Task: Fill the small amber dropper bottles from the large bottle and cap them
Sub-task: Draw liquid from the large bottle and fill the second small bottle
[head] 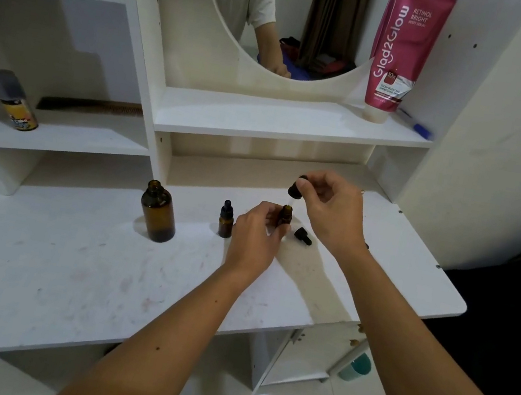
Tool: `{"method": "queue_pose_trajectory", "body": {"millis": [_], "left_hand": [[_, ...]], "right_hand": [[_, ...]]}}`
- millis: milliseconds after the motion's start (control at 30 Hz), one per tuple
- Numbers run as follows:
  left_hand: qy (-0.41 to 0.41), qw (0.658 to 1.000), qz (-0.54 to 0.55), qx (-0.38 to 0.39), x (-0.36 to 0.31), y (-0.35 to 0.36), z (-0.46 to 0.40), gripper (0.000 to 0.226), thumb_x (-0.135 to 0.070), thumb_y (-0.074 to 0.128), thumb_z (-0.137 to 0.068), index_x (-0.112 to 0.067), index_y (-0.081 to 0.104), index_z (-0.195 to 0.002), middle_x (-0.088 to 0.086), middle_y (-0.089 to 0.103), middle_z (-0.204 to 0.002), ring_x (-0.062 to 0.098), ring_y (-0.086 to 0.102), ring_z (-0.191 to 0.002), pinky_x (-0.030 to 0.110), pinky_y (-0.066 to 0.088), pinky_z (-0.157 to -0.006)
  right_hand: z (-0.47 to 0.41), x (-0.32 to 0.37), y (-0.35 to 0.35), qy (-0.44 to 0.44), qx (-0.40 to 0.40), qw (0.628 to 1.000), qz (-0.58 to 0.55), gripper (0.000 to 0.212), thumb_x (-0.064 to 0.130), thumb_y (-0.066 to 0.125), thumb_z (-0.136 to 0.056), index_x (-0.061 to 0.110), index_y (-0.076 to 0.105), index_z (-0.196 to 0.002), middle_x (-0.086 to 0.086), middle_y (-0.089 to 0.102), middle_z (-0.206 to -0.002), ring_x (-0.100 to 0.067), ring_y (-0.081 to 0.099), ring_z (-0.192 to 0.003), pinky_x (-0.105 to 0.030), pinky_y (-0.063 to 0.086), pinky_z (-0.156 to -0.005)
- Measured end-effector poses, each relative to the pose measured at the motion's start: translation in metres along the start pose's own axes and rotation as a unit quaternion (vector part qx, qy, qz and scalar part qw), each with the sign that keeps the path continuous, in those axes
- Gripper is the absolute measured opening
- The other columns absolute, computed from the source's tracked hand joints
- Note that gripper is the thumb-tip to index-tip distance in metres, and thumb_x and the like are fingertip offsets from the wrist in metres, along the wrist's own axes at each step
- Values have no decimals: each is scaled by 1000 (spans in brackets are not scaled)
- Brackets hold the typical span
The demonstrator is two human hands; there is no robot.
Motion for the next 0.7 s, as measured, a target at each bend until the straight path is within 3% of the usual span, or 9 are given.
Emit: {"method": "queue_pose_trajectory", "body": {"millis": [300,433,567,700], "left_hand": [[-6,1000,-15,3,1,1,0,27,-18,74,-95,-15,69,-121,-8,75,-110,5,69,-103,31,57,-98],[-6,1000,-22,7,-2,1,2,26,-17,73,-96,-15,69,-122,-6,75,-111,7,70,-104,33,57,-98],[-10,999,-39,22,-6,0,7,38,-22,70,-98,-15,64,-135,-2,70,-127,12,64,-119,34,52,-107],[-9,999,-35,37,-9,-5,19,43,-30,68,-100,-15,60,-139,1,66,-134,15,60,-125,29,47,-106]], "right_hand": [[2,0,-2,17,-15,1000,8,6,22,75,-95,18,77,-93,10,78,-86,-4,73,-83,-16,55,-80],[6,7,0,-6,2,1000,16,8,23,74,-96,16,77,-100,13,77,-87,2,71,-84,-9,51,-80],[10,17,-7,-20,-7,1000,5,9,22,74,-96,15,76,-102,19,75,-85,12,69,-82,-2,47,-78],[9,31,-15,-32,-16,999,-1,13,25,74,-97,16,76,-106,16,78,-88,5,72,-87,-7,51,-84]]}}
Point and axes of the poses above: each hand's wrist, its own z-axis away from the middle knuckle, its own y-axis out of the palm, x = y × z, the point moved 10 cm from there along -z, towards the middle knuckle
